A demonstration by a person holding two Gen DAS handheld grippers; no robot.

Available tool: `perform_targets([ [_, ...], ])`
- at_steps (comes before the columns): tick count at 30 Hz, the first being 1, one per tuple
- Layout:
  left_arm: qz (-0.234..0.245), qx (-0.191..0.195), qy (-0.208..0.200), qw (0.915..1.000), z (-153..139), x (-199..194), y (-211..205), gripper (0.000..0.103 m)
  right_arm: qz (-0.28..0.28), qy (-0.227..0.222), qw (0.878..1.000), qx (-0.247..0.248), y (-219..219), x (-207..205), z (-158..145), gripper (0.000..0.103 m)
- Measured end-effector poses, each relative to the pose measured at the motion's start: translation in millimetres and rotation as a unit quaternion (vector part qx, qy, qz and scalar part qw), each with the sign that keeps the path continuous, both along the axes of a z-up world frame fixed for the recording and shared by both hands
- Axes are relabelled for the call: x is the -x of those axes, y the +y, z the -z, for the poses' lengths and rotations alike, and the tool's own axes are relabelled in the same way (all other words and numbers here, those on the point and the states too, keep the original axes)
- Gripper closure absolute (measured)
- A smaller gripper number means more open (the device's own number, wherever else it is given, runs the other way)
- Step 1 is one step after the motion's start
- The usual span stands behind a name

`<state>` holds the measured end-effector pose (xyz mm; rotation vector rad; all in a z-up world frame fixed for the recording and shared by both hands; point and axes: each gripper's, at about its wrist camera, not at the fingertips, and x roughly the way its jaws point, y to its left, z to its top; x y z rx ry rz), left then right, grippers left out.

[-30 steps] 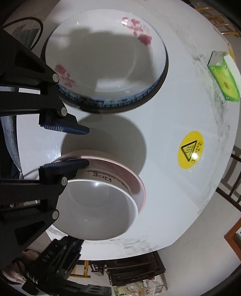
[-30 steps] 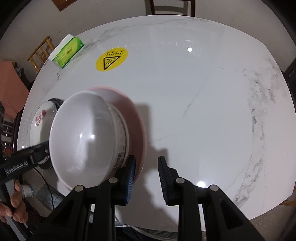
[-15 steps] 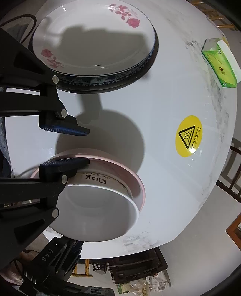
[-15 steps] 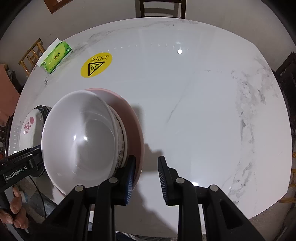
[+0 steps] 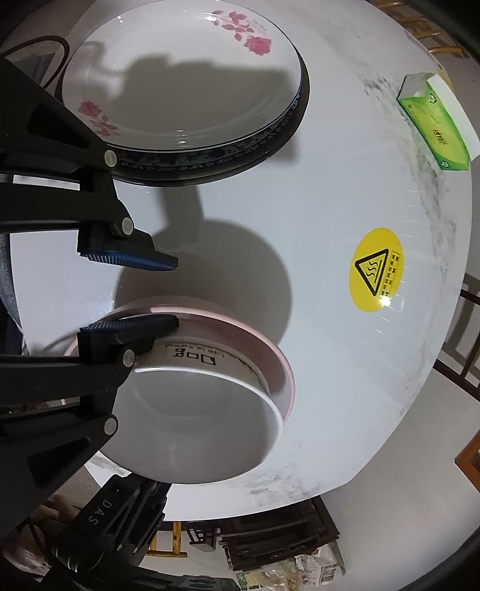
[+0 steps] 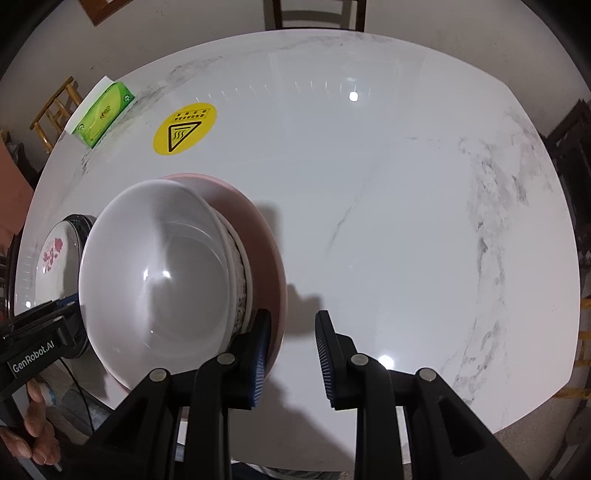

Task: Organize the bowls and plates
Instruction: 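Lift the pink bowl with nested bowls using both grippers and carry it toward the plate stack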

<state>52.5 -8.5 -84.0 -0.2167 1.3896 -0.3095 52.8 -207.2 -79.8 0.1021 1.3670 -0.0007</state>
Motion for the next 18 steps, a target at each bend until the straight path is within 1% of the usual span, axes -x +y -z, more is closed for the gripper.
perform_targets([
  [5,0.003,-0.003,0.007,1.0000,0.2,-1.4,-1.2,0.083,-0.002,0.013,1.000,-0.005,-0.8,-0.5,0.7,0.078],
  [7,0.004,0.000,0.006,1.0000,0.7,-2.6,-0.7,0.084,-0.007,0.009,1.000,-0.005,1.2,-0.1,0.1,0.081],
  [8,0.003,0.003,0.007,1.0000,1.3,-2.9,-0.3,0.085,-0.008,0.008,1.000,-0.007,2.1,0.3,0.0,0.084],
  [9,0.004,0.005,0.006,1.0000,1.2,-2.8,-0.8,0.086,-0.011,0.007,1.000,-0.011,3.2,0.9,-0.2,0.091],
  [10,0.005,0.006,0.004,1.0000,1.0,-2.7,-1.6,0.089,-0.015,0.006,1.000,-0.015,4.8,0.8,-0.1,0.092],
  [12,0.011,0.006,-0.003,0.9999,-0.5,-2.2,-5.2,0.096,-0.014,0.004,1.000,-0.012,5.7,1.3,-0.7,0.092],
  [14,0.015,-0.006,-0.013,0.9998,-2.5,-1.3,-9.6,0.097,-0.014,0.002,1.000,-0.010,6.9,0.6,-0.8,0.092],
  [18,0.011,0.000,-0.016,0.9998,-1.8,-1.7,-7.0,0.097,-0.011,-0.001,1.000,-0.012,5.3,1.5,-1.4,0.092],
])
